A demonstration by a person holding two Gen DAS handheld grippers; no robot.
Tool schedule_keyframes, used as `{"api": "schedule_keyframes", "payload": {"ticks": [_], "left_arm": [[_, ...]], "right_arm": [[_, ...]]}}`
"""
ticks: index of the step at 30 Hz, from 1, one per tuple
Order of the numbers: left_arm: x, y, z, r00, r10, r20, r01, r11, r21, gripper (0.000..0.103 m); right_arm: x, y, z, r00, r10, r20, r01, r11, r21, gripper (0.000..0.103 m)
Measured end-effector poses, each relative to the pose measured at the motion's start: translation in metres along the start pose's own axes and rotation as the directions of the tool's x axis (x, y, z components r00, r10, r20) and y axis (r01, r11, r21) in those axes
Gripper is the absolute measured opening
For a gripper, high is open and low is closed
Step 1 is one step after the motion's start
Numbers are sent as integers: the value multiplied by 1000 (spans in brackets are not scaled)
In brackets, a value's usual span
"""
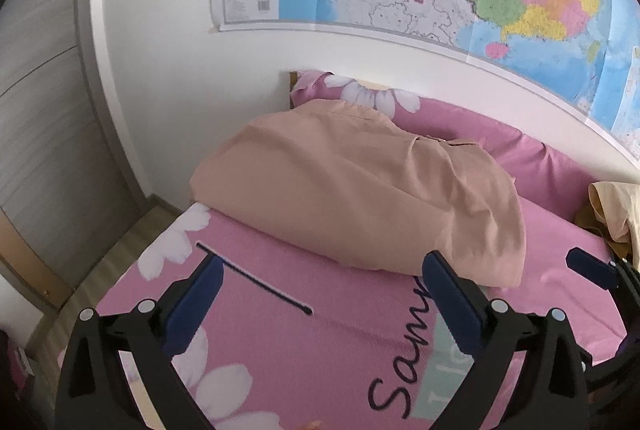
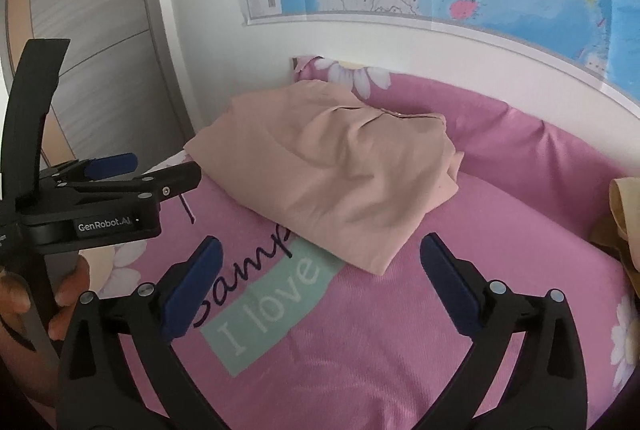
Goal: Fold large clothes
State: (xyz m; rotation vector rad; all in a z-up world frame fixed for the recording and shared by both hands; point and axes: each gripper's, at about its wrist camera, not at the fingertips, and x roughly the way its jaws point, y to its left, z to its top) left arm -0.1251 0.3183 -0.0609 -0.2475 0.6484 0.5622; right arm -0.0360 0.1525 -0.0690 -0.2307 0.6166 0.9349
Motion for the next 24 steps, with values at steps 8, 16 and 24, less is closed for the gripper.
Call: {"api": "schedule_keyframes", "payload": {"ticks": [8,16,24], "left_arm": [[-24,-7,-20,999,53,12,-53,998,-23,97],[-41,-14,-33,998,64,15,-64,998,-16,97],[-58,-16,-44,995,90,35,-90,996,-11,97]], "right_arm": [[-17,7,-15,1000,-14,23,14,1000,-5,98],[-35,12,-27,999,-23,42,22,1000,5,98],[-48,16,-36,998,-25,50,24,1000,13,98]]}}
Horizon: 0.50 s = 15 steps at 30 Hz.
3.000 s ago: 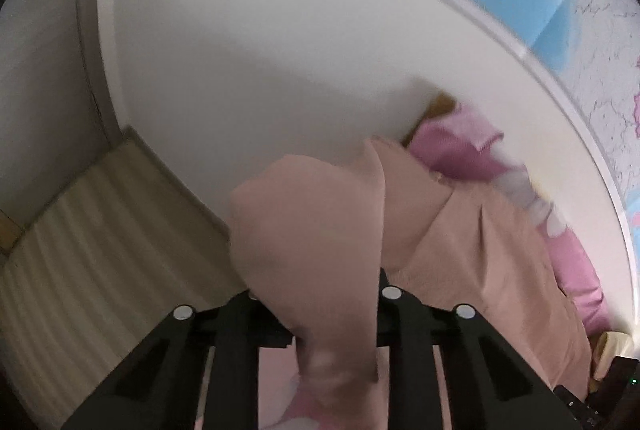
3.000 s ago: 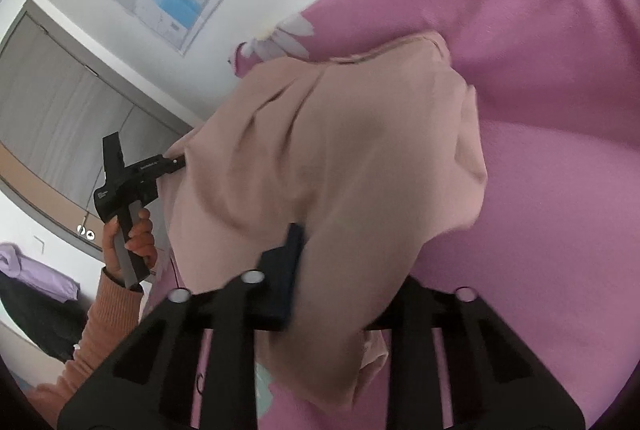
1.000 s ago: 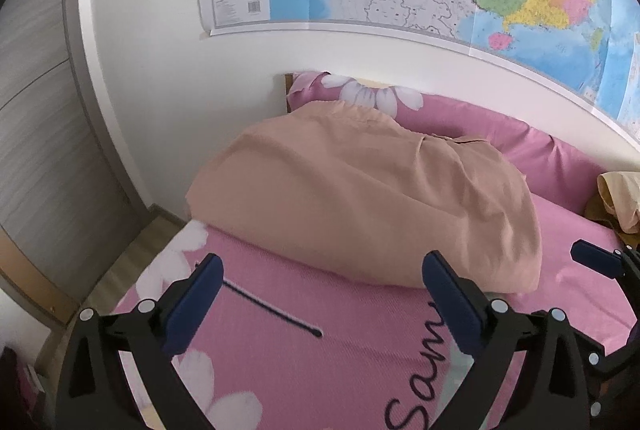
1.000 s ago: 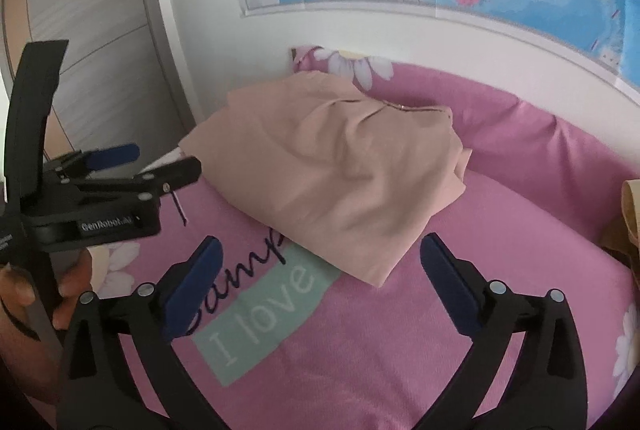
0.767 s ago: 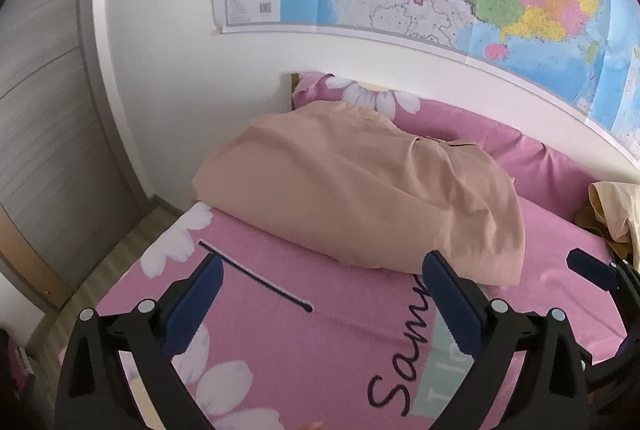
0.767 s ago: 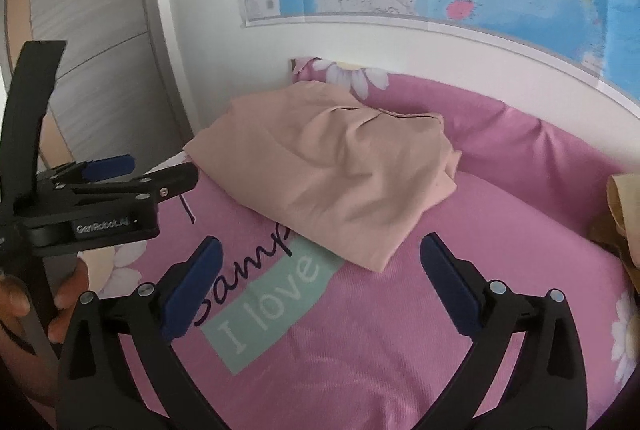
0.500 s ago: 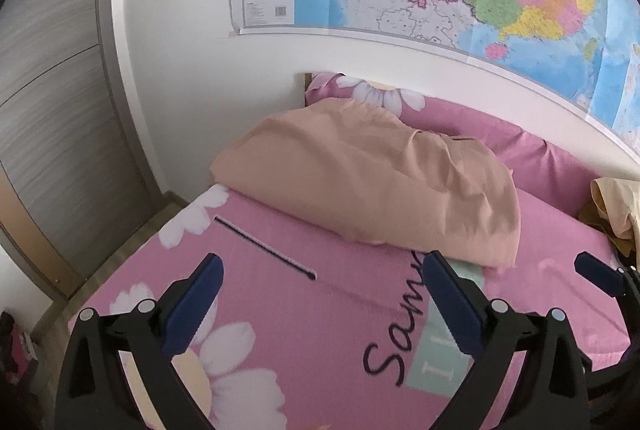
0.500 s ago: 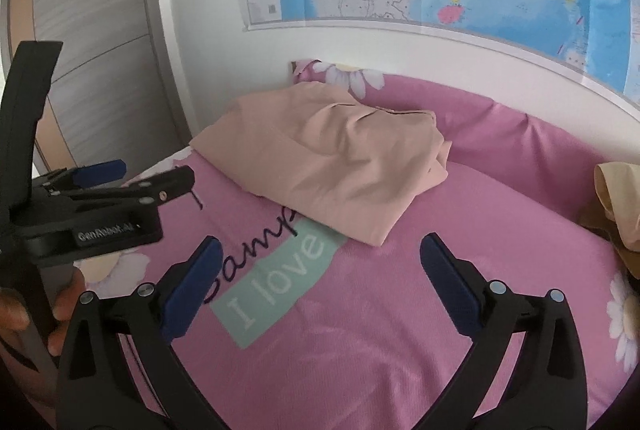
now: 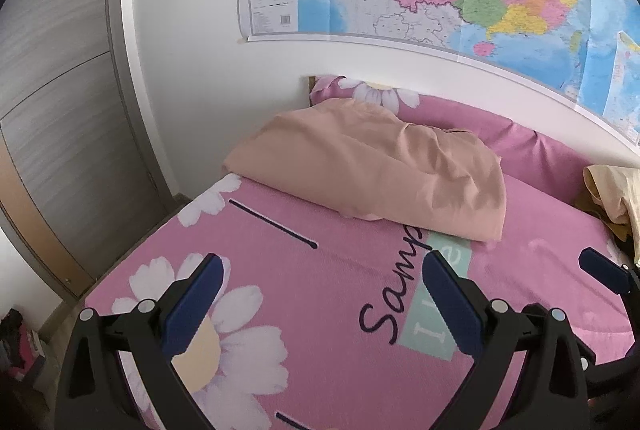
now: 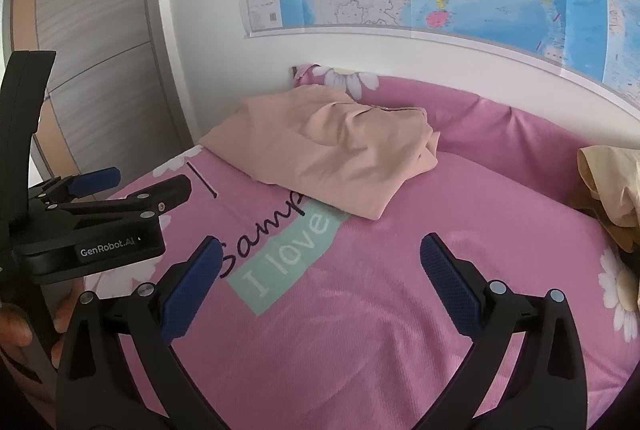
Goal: Fold large clothes
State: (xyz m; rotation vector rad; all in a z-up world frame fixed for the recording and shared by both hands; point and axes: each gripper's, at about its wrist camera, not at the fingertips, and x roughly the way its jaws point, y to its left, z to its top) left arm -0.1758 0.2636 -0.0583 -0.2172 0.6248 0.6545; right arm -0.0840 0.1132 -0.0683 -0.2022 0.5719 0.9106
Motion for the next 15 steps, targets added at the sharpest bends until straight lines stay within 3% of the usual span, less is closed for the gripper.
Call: {"api": "schedule_keyframes", "payload": {"ticks": [15], "left_arm": [[-17,-3,-17,1000,19,11,-19,999,33,97]], "right_arm": [[-15,2,-9,1000,9,6,-9,1000,12,98]]}}
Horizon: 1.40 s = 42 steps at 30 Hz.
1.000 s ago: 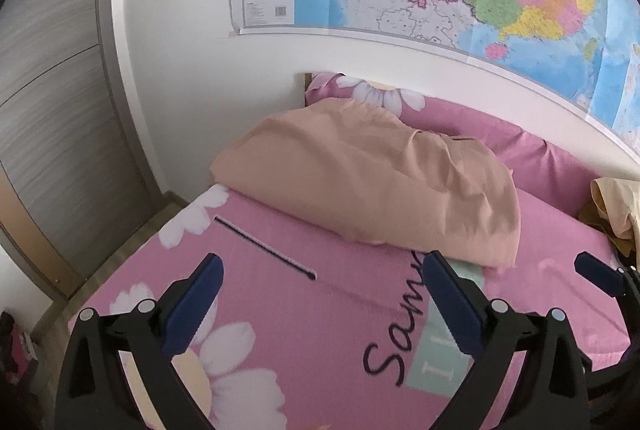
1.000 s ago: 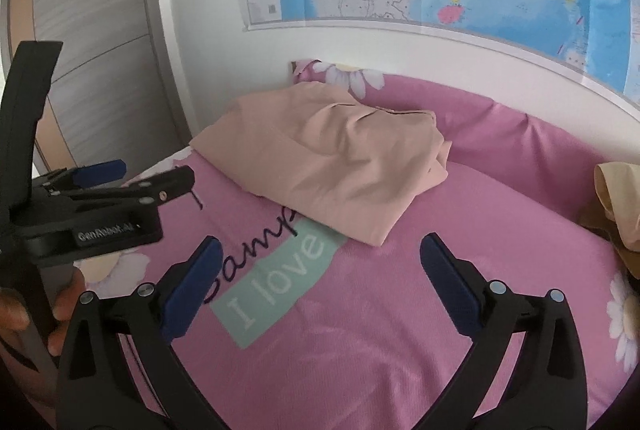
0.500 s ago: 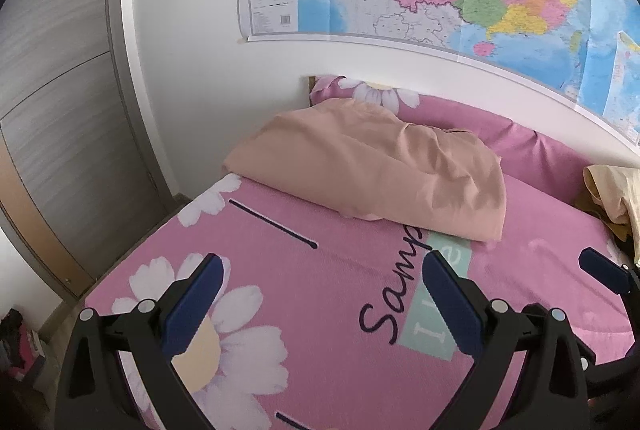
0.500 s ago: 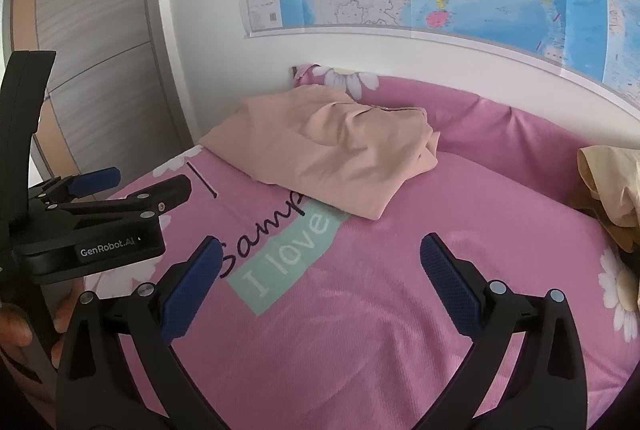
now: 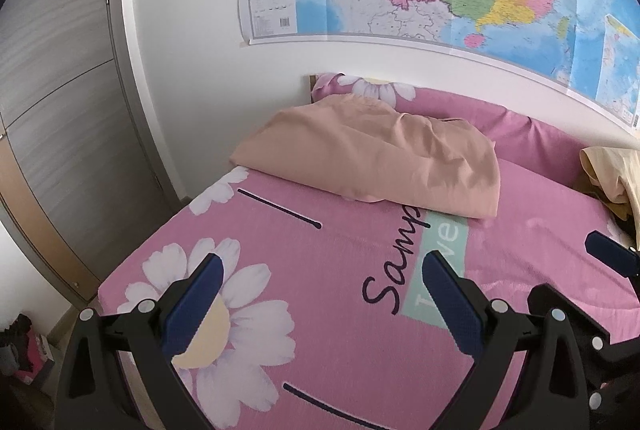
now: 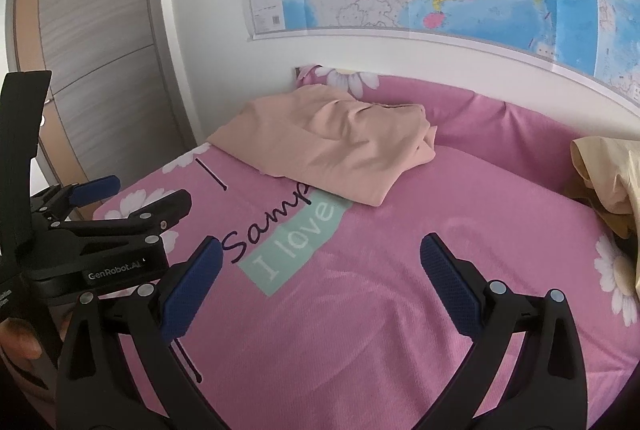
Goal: Fold large clothes
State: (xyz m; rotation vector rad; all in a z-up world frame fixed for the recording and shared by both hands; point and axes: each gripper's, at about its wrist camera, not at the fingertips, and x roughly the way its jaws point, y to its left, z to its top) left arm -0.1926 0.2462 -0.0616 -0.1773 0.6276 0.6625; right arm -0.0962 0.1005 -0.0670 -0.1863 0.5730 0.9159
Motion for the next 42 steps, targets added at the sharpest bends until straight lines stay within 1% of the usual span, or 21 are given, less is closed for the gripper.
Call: {"api": "schedule_keyframes", "payload": {"ticks": [20,42], "left_arm": [[-6,1,-4,1000,9,14,-9,1000,8,97],[-6,3,-6,1000,7,10,-7,1000,10,97]], "right_arm": [[-3,-2,-6,1000,11,-5,-11,1000,19,98],[-4,0,-6,1000,15,-8,-15,1000,22,98]]}}
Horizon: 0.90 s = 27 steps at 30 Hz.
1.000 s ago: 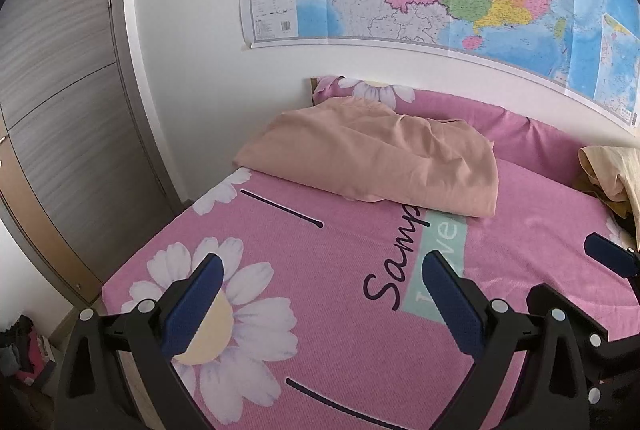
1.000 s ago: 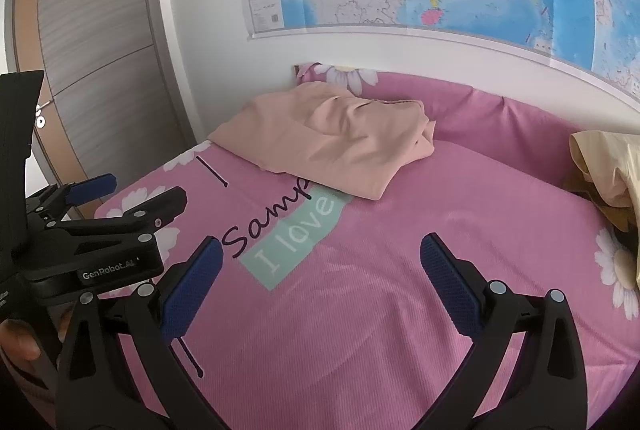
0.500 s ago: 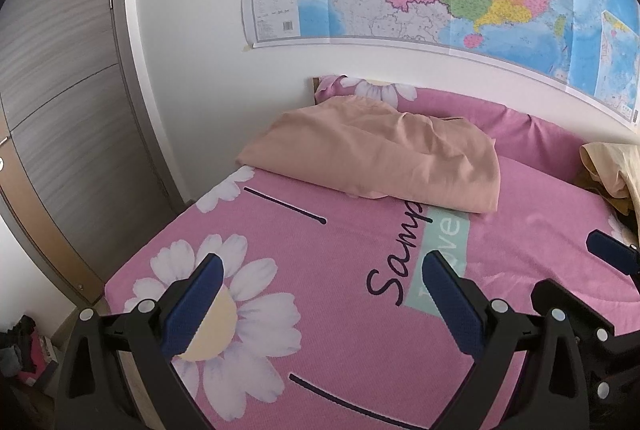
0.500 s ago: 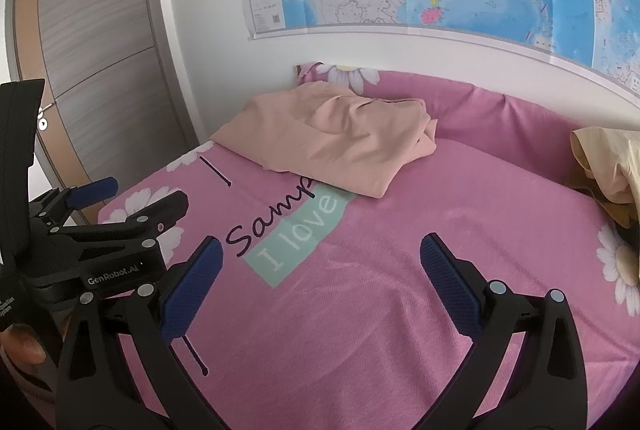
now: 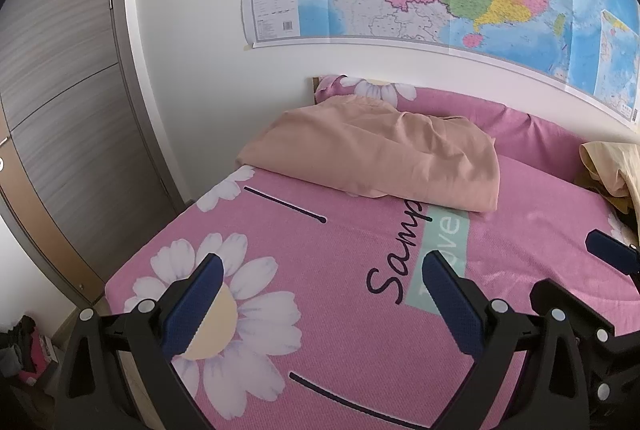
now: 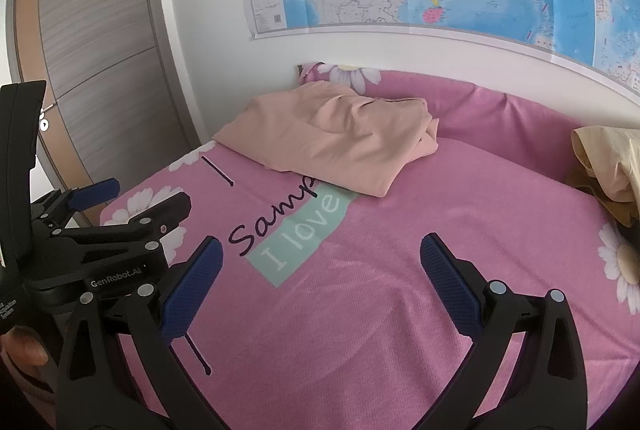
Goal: Fold large clothes
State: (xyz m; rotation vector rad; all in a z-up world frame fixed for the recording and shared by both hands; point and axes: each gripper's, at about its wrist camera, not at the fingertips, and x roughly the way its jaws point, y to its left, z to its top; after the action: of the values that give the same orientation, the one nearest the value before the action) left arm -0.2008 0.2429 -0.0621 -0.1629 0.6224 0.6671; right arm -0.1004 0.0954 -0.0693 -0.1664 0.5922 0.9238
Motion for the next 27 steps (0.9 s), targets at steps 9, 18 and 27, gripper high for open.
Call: {"api": "schedule_keyframes", "payload": {"ticks": [9,18,27], "left_arm": [[2,0,1,1000,-6,-4,6,1000,1,97],[0,-3,0,1000,-1,-4,1,1000,-2,97],[-2,-6,-1,1000,2,0,-2,1000,1,97]], "right_arm": [[-1,0,-1,1000,1,8,-1,1000,7,98],[-1,-1,-1,1000,6,8,-6,1000,7,98],[-2,-1,-1,1000,4,9,-4,1000,7,98]]}}
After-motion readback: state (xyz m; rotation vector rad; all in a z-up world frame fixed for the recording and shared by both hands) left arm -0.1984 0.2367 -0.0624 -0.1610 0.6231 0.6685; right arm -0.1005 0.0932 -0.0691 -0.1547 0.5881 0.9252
